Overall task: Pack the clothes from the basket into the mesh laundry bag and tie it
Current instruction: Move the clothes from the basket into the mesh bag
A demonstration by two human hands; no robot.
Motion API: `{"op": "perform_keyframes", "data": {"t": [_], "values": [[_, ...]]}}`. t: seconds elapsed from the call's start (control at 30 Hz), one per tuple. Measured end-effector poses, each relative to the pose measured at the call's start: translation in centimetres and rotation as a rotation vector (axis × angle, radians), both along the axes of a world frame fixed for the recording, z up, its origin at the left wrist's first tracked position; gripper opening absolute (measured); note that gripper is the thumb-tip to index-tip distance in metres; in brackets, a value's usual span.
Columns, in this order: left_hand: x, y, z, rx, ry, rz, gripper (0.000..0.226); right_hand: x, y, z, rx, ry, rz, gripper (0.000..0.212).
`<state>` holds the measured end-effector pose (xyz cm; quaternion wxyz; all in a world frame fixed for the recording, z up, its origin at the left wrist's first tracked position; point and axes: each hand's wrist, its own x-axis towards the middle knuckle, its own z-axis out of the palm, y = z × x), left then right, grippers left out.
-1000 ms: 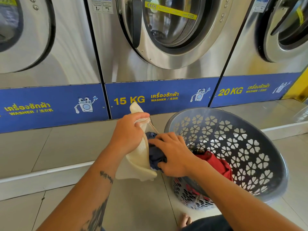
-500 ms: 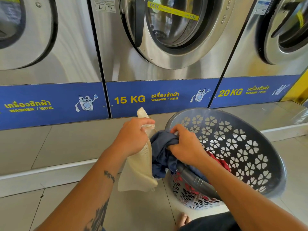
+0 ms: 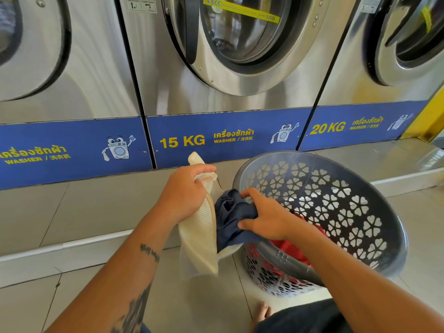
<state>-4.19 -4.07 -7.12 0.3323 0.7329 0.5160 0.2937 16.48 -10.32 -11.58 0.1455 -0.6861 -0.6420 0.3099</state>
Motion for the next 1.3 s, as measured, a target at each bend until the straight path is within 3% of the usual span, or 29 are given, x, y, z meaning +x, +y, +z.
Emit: {"op": "perform_keyframes", "data": {"t": [0.13,0.23,0.33,0.47,0.63,0.77,0.97,1.13,1.3], "values": [[0.1,-0.1,0.1,-0.02,-0.018,0.003,0.052,-1.1,0.4,0.3,0.238,-0.185,-0.085,0.023],[0.1,-0.5,0.1,-0.01,-0.01,-0.013,0.053,-3.2,0.7,0.7,0.283,0.022,-0.097,0.042],[0.0,-0.5,0.1,0.006,0.014,0.005,0.052,-4.9,0.6,1.0,0.161,0.243,0.059,0.058],[-0.3,-0.5,0.0,0.001,0.036,0.006,0.051,-3.6,0.4,1.0,0.256,-0.048,0.082,0.051],[0.4,-0.8,-0.4,-0.042,0.111,-0.027,0.052,-0.7,0.2,0.5,0.413,-0.146,0.004,0.045],[1.3,-1.2,-1.1,-0.1,0.171,-0.057,0.054,3.6,0.9,-2.0,0.142,-0.108,-0.106,0.06],[2.5,-1.5,-3.0,-0.133,0.318,-0.104,0.055,8.6,1.2,-7.1,-0.388,-0.429,-0.08,0.089],[3.3,-1.0,-4.1,-0.135,0.377,-0.113,0.048,10.6,2.1,-10.2,-0.581,-0.718,0.045,0.097],[4.6,0.4,-5.5,-0.124,0.396,-0.132,0.048,11.8,4.8,-12.1,-0.679,-0.809,0.104,0.115]]}}
